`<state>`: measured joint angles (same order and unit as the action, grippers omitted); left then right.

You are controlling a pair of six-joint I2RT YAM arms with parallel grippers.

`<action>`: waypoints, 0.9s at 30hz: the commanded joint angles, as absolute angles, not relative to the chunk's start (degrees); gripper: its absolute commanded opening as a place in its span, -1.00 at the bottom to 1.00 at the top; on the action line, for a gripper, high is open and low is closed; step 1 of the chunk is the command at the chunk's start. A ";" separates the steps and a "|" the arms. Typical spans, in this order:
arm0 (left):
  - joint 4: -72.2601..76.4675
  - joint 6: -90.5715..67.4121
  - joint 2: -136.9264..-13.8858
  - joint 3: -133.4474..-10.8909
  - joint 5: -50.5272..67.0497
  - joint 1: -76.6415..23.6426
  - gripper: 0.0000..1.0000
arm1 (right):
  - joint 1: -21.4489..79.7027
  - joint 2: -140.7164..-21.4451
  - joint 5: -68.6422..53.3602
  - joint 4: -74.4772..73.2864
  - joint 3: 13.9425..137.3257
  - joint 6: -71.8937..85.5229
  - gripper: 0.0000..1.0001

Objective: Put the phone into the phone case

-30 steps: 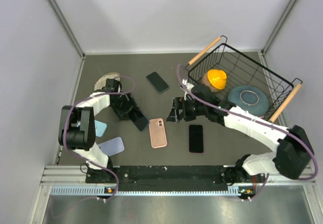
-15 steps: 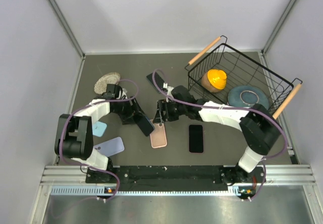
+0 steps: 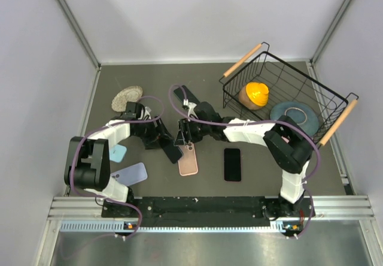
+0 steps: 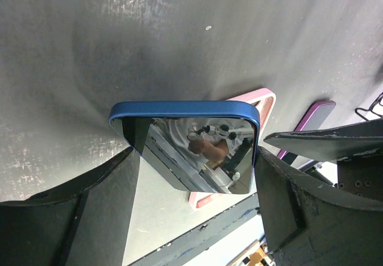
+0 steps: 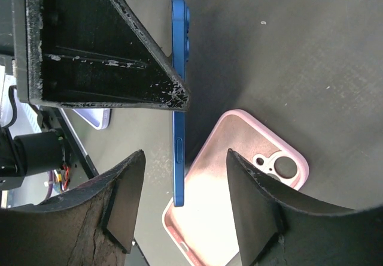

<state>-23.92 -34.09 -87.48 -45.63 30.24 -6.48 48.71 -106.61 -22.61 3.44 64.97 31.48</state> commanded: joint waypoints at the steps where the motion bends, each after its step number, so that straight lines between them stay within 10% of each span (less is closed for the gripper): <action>1: -21.53 -33.57 -85.69 -45.79 32.70 -6.59 -0.31 | 49.66 -107.93 -23.82 6.94 67.06 31.11 0.12; 10: -20.39 -34.45 -85.60 -44.83 34.27 -6.68 -0.29 | 50.80 -111.00 -24.08 6.06 68.91 32.08 -0.03; 14: -20.30 -34.89 -85.52 -44.30 34.28 -6.68 -0.25 | 51.24 -109.87 -22.24 6.24 68.29 32.78 -0.66; 16: -19.87 -35.16 -84.73 -43.86 34.54 -6.68 -0.14 | 51.24 -108.99 -20.23 6.15 67.68 33.57 -1.00; 20: -19.51 -36.21 -81.40 -43.42 34.98 -6.68 0.50 | 51.15 -105.83 -18.55 7.47 65.92 34.98 -1.00; 27: -24.24 -34.11 -73.92 -47.01 35.33 -6.68 0.78 | 51.15 -101.26 -18.98 4.22 65.22 36.12 -1.00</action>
